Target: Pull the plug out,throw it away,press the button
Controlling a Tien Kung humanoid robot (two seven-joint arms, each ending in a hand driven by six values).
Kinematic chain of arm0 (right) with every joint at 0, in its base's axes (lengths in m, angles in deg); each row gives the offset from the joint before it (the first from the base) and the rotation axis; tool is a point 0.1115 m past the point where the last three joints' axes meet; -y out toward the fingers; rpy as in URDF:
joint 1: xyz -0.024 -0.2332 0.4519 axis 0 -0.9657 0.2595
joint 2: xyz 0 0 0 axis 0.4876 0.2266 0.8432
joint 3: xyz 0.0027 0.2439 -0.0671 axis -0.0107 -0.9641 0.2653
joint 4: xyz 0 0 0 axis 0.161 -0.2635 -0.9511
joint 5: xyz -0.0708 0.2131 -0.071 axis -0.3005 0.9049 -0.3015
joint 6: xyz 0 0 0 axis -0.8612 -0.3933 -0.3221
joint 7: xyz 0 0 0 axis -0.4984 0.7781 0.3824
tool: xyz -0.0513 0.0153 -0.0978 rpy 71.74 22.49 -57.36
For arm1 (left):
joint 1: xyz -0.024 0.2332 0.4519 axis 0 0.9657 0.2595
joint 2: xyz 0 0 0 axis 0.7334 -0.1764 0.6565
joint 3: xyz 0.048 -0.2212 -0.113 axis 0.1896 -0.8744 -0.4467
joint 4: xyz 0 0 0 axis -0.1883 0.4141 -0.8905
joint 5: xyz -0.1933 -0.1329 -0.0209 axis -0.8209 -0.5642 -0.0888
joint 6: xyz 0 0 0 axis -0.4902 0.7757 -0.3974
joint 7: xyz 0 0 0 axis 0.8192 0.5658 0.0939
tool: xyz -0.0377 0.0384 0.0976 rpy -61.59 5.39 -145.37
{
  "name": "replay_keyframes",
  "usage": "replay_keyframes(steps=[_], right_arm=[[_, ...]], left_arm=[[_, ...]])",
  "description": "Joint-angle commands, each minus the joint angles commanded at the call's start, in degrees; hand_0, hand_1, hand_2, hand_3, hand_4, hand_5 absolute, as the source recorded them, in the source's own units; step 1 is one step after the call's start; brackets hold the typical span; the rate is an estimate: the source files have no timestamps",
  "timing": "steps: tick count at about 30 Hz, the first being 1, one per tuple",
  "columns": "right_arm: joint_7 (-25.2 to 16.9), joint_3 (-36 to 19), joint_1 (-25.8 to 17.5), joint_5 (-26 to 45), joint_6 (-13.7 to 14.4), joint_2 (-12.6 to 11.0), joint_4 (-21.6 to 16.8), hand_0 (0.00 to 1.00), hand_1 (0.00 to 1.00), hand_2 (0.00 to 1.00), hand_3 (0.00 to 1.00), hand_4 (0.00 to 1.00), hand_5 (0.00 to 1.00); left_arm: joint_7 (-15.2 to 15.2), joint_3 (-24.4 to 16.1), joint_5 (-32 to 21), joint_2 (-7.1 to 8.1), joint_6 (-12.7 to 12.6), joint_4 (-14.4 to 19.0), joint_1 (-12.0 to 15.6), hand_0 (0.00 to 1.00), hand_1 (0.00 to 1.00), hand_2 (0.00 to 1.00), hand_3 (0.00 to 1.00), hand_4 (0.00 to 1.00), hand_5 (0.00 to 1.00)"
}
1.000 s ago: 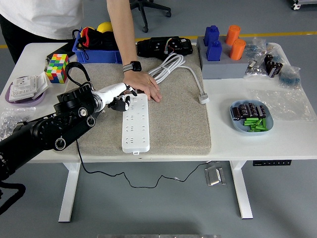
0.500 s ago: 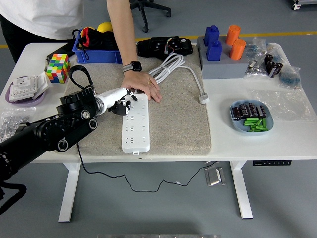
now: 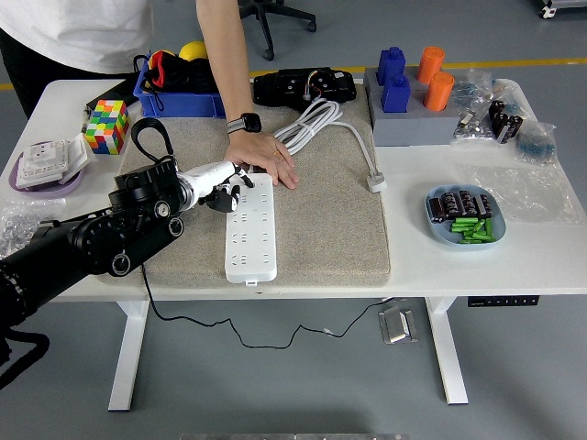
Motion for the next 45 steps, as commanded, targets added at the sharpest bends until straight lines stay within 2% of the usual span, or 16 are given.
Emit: replay_keyframes(steps=[2, 6, 10, 12, 16, 19, 20, 25, 26, 31, 32, 37, 38, 45], right_arm=[[0.01, -0.1, 0.03, -0.04, -0.01, 0.03, 0.04, 0.767, 0.729, 0.724, 0.713, 0.883, 0.658], [0.03, -0.41, -0.04, -0.12, -0.03, 0.16, 0.07, 0.767, 0.729, 0.724, 0.713, 0.883, 0.658], [0.0, -0.68, -0.1, -0.17, 0.04, 0.21, 0.02, 0.767, 0.729, 0.724, 0.713, 0.883, 0.658], [0.0, -0.72, -0.12, -0.18, 0.03, 0.29, 0.01, 0.767, 0.729, 0.724, 0.713, 0.883, 0.658], [-0.01, -0.78, -0.11, -0.26, 0.02, 0.47, 0.0, 0.767, 0.729, 0.724, 0.713, 0.883, 0.658], [-0.01, -0.89, -0.15, -0.36, 0.01, 0.59, 0.01, 0.767, 0.729, 0.724, 0.713, 0.883, 0.658], [0.01, -0.91, -0.17, -0.42, -0.02, 0.59, 0.02, 0.767, 0.729, 0.724, 0.713, 0.883, 0.658], [-0.01, -1.14, -0.13, -0.56, 0.04, 0.51, 0.01, 0.767, 0.729, 0.724, 0.713, 0.883, 0.658], [-0.01, -1.17, -0.1, -0.55, 0.04, 0.51, 0.0, 0.767, 0.729, 0.724, 0.713, 0.883, 0.658], [-0.03, -1.36, 0.07, -0.59, 0.05, 0.59, -0.05, 0.767, 0.729, 0.724, 0.713, 0.883, 0.658], [-0.03, -1.38, 0.1, -0.59, 0.04, 0.62, -0.06, 0.767, 0.729, 0.724, 0.713, 0.883, 0.658], [-0.03, -1.47, 0.21, -0.65, 0.05, 0.72, -0.06, 0.767, 0.729, 0.724, 0.713, 0.883, 0.658], [-0.03, -1.52, 0.23, -0.7, 0.05, 0.73, -0.04, 0.767, 0.729, 0.724, 0.713, 0.883, 0.658], [-0.03, -1.59, 0.41, -0.78, 0.05, 0.87, -0.04, 0.767, 0.729, 0.724, 0.713, 0.883, 0.658]], left_arm=[[0.18, -0.59, 0.4, -0.05, 0.01, 0.28, 0.27, 0.025, 0.024, 0.108, 0.782, 0.041, 0.002], [0.96, -6.1, 2.76, 0.3, -0.33, 2.7, 1.65, 0.025, 0.024, 0.108, 0.782, 0.041, 0.002], [2.1, -13.33, 5.97, 1.49, -1.13, 7.64, 3.53, 0.025, 0.024, 0.108, 0.782, 0.042, 0.002], [4.13, -16.68, 7.81, 2.09, -2.85, 10.37, 4.82, 0.025, 0.024, 0.108, 0.782, 0.042, 0.002], [10.04, -22.28, 10.76, 3.09, -7.91, 14.92, 8.11, 0.025, 0.024, 0.107, 0.782, 0.043, 0.002], [12.21, -26.44, 11.56, 4.1, -9.58, 17.99, 11.19, 0.025, 0.024, 0.107, 0.782, 0.043, 0.002], [12.18, -28.0, 11.88, 4.49, -9.4, 19.05, 12.42, 0.208, 0.161, 0.275, 0.774, 0.478, 0.002], [12.06, -35.52, 14.57, 5.98, -8.87, 22.62, 18.38, 0.208, 0.161, 0.275, 0.774, 0.478, 0.002], [12.64, -36.97, 14.92, 6.19, -9.34, 22.96, 19.56, 0.711, 0.738, 0.716, 0.886, 0.761, 0.018], [16.13, -41.95, 15.6, 7.11, -11.7, 22.41, 23.97, 0.711, 0.738, 0.716, 0.886, 0.761, 0.018], [16.57, -43.0, 15.56, 7.09, -11.96, 22.31, 24.8, 0.913, 0.961, 0.937, 0.943, 0.846, 0.262], [18.69, -50.29, 15.74, 5.99, -13.4, 22.54, 29.29, 0.913, 0.961, 0.937, 0.943, 0.846, 0.262], [18.89, -51.42, 15.58, 5.86, -13.51, 22.6, 29.9, 0.947, 0.98, 0.961, 0.952, 0.858, 0.313], [18.96, -56.81, 16.34, 5.14, -13.48, 23.53, 32.77, 0.944, 0.976, 0.956, 0.952, 0.866, 0.325]])
